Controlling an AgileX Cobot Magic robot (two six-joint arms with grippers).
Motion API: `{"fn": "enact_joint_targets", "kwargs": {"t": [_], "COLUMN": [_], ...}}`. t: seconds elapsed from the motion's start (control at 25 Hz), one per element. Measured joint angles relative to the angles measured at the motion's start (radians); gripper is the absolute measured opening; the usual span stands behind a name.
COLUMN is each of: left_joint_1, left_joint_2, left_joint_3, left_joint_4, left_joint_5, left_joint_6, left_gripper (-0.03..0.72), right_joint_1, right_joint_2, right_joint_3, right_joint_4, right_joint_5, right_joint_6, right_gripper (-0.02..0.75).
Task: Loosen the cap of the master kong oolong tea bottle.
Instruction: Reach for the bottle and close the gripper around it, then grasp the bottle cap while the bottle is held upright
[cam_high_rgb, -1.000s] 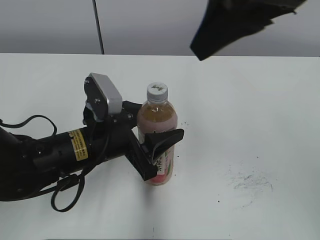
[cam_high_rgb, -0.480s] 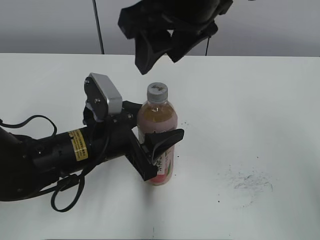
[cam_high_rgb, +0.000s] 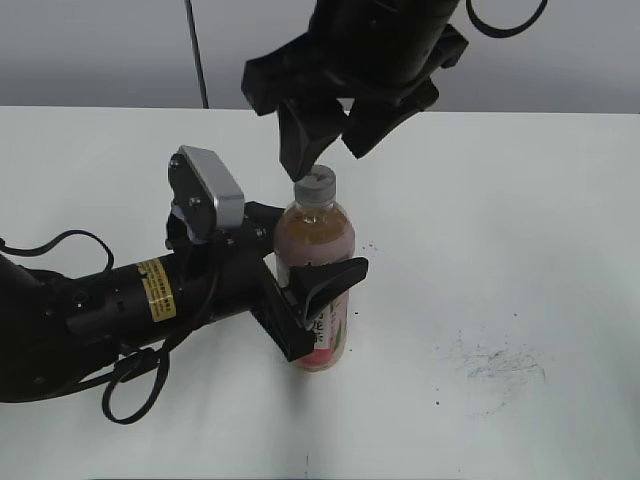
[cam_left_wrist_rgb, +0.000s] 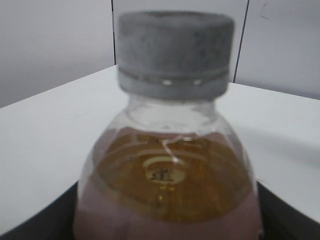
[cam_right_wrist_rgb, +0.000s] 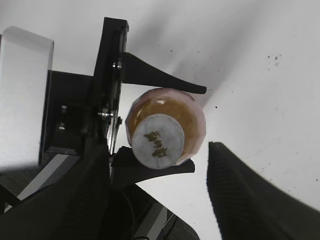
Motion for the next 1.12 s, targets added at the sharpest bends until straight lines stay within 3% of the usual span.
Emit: {"fn": "enact_joint_targets", "kwargs": {"t": [0.36, 0.64, 1.12], "left_joint_1": [0.0, 0.0, 0.0], "left_joint_2": [0.0, 0.0, 0.0], "left_joint_3": [0.0, 0.0, 0.0], "left_joint_4": [0.0, -0.001, -0.001], "left_joint_5": [0.0, -0.001, -0.001], "left_joint_6": [0.0, 0.0, 0.0], "left_gripper": [0.445, 0.445, 0.445], "right_joint_1": [0.0, 0.0, 0.0], "right_joint_2": [0.037, 0.037, 0.047], "right_joint_3": [0.002, 0.003, 0.003], "right_joint_4": [0.023, 0.025, 0.025], "right_joint_5": [0.001, 0.001, 0.002], "right_joint_6": [0.0, -0.001, -0.006], "right_gripper": [0.455, 0.365, 0.393]}}
